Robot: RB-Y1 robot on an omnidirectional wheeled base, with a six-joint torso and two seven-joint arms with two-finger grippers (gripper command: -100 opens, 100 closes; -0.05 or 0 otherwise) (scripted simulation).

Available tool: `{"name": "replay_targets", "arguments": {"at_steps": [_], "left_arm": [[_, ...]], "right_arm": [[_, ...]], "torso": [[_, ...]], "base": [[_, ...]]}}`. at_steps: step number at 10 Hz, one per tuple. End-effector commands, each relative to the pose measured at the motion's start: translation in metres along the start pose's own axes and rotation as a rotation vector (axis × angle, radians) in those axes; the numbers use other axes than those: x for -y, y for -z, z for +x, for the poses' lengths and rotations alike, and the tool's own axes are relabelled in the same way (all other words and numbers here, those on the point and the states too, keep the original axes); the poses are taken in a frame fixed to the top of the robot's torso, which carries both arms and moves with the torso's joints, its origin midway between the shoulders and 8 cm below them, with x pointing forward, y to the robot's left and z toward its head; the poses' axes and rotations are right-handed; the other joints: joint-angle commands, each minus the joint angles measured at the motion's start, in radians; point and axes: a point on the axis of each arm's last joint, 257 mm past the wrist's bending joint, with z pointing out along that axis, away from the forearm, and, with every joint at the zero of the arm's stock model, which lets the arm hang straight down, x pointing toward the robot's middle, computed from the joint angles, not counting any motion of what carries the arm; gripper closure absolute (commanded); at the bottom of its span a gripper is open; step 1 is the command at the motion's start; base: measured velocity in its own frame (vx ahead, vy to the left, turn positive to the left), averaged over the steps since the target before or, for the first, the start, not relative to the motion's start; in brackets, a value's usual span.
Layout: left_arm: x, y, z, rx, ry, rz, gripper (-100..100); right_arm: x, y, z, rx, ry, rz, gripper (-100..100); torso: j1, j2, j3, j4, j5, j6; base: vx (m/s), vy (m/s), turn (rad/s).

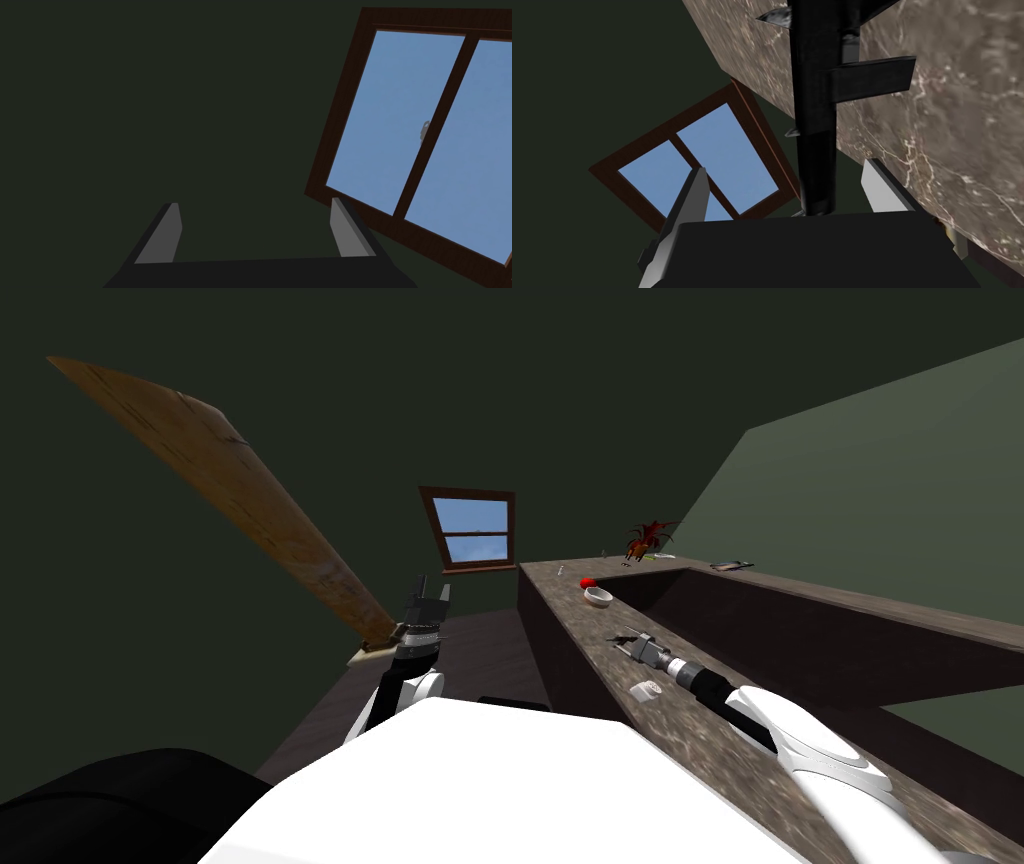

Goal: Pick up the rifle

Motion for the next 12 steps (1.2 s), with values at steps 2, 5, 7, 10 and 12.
{"name": "replay_targets", "arguments": {"at_steps": [2, 5, 7, 10, 12], "left_arm": [[0.0, 0.0, 0.0, 0.0, 0.0, 0.0, 0], [0.0, 0.0, 0.0, 0.0, 0.0, 0.0, 0], [0.0, 0.0, 0.0, 0.0, 0.0, 0.0, 0], [0.0, 0.0, 0.0, 0.0, 0.0, 0.0, 0], [0.0, 0.0, 0.0, 0.0, 0.0, 0.0, 0]], "right_arm": [[0.001, -0.007, -0.008, -0.001, -0.003, 0.005, -100], [-0.001, -0.007, -0.006, 0.0, -0.004, 0.002, 100], [0.0, -0.007, -0.006, 0.0, -0.004, 0.004, 100], [0.0, -0.002, -0.002, 0.0, -0.001, 0.0, 100], [0.0, 0.004, 0.005, -0.003, 0.002, -0.005, 100]], "torso": [[-0.001, 0.0, 0.0, 0.0, 0.0, 0.0], [0.001, 0.0, 0.001, 0.001, 0.001, 0.0], [0.001, 0.001, 0.001, 0.0, 0.0, 0.0], [0.001, 0.001, 0.001, 0.0, 0.0, 0.0], [0.003, 0.002, 0.001, 0.0, 0.001, 0.0]], "base": [[0.012, -0.03, -0.017], [0.001, -0.004, 0.0], [0.0, 0.0, 0.0], [-0.003, 0.005, 0.008], [-0.012, 0.038, 0.019]]}}
